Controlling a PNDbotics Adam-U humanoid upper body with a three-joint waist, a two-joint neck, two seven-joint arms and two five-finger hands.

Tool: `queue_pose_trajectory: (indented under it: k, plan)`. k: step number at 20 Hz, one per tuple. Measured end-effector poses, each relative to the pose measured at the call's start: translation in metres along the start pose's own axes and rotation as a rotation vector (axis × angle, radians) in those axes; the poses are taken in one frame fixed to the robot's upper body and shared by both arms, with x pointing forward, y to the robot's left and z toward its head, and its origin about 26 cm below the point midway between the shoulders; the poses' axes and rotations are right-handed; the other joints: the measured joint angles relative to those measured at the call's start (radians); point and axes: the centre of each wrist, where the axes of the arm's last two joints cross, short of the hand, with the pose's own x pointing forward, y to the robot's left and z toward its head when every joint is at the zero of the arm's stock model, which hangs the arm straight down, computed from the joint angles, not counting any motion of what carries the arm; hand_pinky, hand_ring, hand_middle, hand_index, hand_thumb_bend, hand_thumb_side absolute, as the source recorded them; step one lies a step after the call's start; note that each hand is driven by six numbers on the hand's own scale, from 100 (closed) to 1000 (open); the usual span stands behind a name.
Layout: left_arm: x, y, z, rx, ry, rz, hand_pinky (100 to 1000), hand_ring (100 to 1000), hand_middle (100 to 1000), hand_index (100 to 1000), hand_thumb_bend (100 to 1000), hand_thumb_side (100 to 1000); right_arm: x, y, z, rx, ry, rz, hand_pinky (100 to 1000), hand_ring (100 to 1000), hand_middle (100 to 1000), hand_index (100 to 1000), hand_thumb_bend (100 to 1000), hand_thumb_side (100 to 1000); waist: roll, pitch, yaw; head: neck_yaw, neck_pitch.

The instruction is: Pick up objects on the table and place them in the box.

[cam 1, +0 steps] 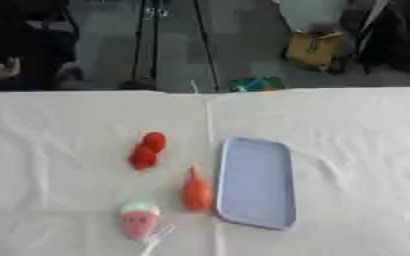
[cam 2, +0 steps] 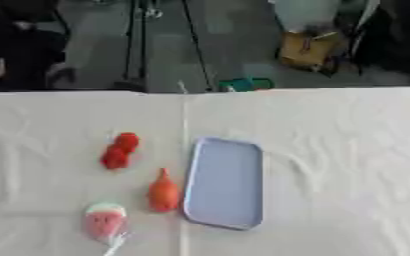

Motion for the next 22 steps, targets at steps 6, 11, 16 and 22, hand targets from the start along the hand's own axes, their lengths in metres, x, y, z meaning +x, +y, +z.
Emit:
queue_pose_trajectory:
  k: [6, 11, 16, 22]
  plan:
    - [0.000, 0.000, 0.000, 0.002, 0.000, 0.000, 708, 923, 860, 853, 114, 1000, 0.000, 0.000, 0.000, 0.004, 0.000, -0.001, 705, 811, 768, 824, 100, 1000, 0.001, 0.000, 0.001, 0.002, -0.002]
    - [0.000, 0.000, 0.000, 0.004, 0.003, -0.002, 714, 939, 865, 852, 101, 1000, 0.000, 0.000, 0.000, 0.006, 0.002, -0.001, 705, 811, 768, 825, 100, 1000, 0.001, 0.002, 0.001, 0.010, -0.005]
    - [0.003, 0.010, -0.004, -0.018, 0.034, -0.096, 751, 945, 849, 866, 100, 1000, 0.000, 0.000, 0.000, 0.007, 0.002, -0.001, 706, 811, 768, 825, 100, 1000, 0.003, 0.002, 0.003, 0.014, -0.005]
    - [0.005, 0.021, -0.022, -0.217, 0.050, -0.344, 812, 971, 903, 973, 100, 1000, 0.000, 0.000, -0.001, 0.015, 0.007, 0.001, 709, 812, 768, 825, 100, 1000, 0.014, -0.005, 0.003, 0.021, -0.004]
